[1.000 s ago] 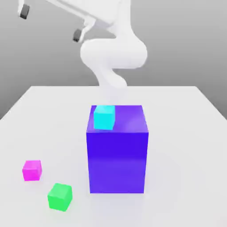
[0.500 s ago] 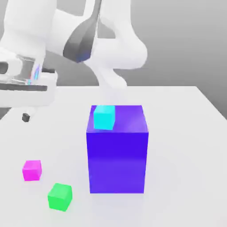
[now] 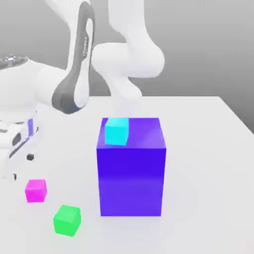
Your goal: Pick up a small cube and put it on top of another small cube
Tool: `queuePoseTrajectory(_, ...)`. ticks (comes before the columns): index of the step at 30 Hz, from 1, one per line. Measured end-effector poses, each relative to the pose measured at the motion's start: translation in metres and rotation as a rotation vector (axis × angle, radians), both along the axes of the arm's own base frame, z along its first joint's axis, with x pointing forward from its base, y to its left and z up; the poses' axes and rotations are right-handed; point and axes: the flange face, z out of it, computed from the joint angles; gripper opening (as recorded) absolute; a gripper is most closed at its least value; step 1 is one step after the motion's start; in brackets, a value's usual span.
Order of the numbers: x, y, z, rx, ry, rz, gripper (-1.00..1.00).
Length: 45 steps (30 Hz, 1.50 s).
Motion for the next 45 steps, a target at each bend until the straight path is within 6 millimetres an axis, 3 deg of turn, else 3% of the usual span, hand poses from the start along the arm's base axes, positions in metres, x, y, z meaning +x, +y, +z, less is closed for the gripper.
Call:
queuePoseTrajectory(3,-0.012,0.000,-0.016,0.050,-0.016,0.092,0.00)
queuePoseTrajectory(13,-0.014,0.000,-0.076,0.058,-0.023,0.110,0.00)
queuePoseTrajectory(14,-0.014,0.000,-0.081,0.059,-0.020,0.111,-1.00)
queuePoseTrajectory(20,-0.015,0.001,-0.084,0.061,-0.019,0.111,-1.00)
queuePoseTrajectory(32,-0.014,0.002,-0.021,0.066,-0.016,0.122,-1.00)
queuePoseTrajectory(39,0.029,0.064,-0.033,0.192,0.056,0.489,-1.00)
queuePoseTrajectory(45,0.064,0.104,-0.014,0.191,0.058,0.794,-1.00)
